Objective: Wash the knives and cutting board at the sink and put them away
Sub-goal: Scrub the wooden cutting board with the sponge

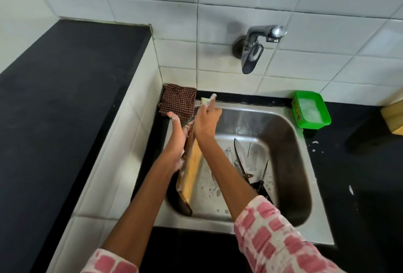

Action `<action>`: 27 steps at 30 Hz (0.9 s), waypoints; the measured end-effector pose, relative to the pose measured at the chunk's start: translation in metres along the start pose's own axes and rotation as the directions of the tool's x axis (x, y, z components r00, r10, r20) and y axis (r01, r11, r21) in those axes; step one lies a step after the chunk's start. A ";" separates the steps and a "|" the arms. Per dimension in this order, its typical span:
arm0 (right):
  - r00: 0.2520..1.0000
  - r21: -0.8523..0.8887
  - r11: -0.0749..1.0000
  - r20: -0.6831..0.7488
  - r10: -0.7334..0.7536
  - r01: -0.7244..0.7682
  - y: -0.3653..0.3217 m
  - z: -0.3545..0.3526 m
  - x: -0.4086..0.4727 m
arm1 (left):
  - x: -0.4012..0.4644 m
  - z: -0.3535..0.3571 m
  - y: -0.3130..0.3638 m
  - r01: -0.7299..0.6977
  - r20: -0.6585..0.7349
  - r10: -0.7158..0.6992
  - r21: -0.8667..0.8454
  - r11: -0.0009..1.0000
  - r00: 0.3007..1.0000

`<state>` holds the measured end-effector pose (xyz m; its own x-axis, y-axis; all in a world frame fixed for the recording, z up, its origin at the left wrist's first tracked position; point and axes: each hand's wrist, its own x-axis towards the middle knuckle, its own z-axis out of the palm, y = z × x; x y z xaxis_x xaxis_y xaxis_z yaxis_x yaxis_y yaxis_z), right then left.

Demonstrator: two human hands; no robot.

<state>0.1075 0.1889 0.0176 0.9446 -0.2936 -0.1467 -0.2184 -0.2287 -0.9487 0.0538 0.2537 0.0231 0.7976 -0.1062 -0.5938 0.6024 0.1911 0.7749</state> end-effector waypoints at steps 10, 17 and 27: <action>0.945 0.080 0.964 0.190 -0.265 0.254 0.047 0.005 -0.120 | 0.009 -0.025 0.012 -0.061 -0.133 0.092 0.221 0.973 0.987; 0.957 0.157 0.977 0.230 -0.176 0.142 0.086 0.020 -0.153 | 0.019 -0.041 0.027 -0.029 -0.265 0.252 0.634 0.773 0.931; 0.992 -0.003 0.996 0.090 -0.090 0.091 0.076 0.042 -0.066 | 0.011 -0.060 -0.017 0.128 -0.474 0.365 0.732 0.669 0.801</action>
<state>0.0388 0.2295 -0.0566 0.9787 -0.1868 -0.0850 -0.1323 -0.2576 -0.9571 0.0504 0.3077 -0.0098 0.8441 0.4476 -0.2952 0.5282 -0.6001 0.6007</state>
